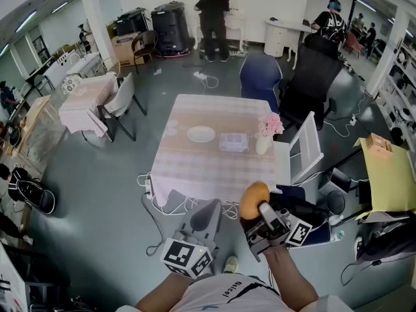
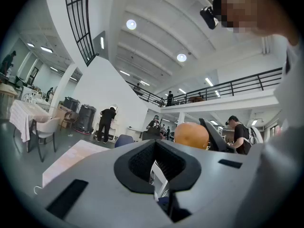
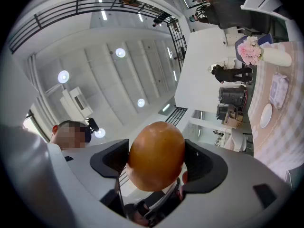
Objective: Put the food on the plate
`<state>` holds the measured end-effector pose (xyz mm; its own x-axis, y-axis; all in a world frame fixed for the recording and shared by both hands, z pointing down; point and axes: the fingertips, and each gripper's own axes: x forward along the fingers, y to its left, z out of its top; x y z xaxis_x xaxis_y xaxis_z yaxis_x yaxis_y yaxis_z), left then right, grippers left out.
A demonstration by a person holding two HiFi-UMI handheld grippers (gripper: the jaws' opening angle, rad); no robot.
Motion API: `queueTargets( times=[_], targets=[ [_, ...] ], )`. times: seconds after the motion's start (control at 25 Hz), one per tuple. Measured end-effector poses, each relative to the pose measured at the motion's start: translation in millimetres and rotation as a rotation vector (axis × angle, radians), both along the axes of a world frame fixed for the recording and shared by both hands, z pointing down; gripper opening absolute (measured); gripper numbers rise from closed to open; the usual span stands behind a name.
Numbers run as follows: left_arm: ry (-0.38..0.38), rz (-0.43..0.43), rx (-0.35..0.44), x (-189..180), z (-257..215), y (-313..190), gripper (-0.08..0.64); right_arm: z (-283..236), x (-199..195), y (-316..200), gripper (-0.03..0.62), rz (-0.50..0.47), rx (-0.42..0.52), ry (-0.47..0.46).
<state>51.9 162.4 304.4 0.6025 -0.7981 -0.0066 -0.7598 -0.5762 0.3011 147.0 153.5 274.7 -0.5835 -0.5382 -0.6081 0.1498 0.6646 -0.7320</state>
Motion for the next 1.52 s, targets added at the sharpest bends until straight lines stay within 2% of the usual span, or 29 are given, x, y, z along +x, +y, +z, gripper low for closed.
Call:
queueTargets(
  times=[0.6, 0.88, 1.12, 1.52],
  targets=[
    [-0.012, -0.014, 0.000, 9.7, 2.7, 3.4, 0.005, 4.3, 8.4, 4.9, 0.356, -0.032, -0.006, 0.002],
    [-0.056, -0.084, 0.001, -9.5, 8.9, -11.9, 0.005, 10.2, 17.0, -7.0, 0.356, -0.007, -0.016, 0.042],
    [-0.071, -0.136, 0.000, -13.2, 10.9, -17.1, 0.005, 15.1, 18.1, -12.3, 0.356, -0.040, -0.019, 0.043],
    [-0.084, -0.166, -0.005, -8.8, 13.3, -33.1, 0.005, 23.4, 14.4, -35.0, 0.356, -0.075, -0.036, 0.080]
  ],
)
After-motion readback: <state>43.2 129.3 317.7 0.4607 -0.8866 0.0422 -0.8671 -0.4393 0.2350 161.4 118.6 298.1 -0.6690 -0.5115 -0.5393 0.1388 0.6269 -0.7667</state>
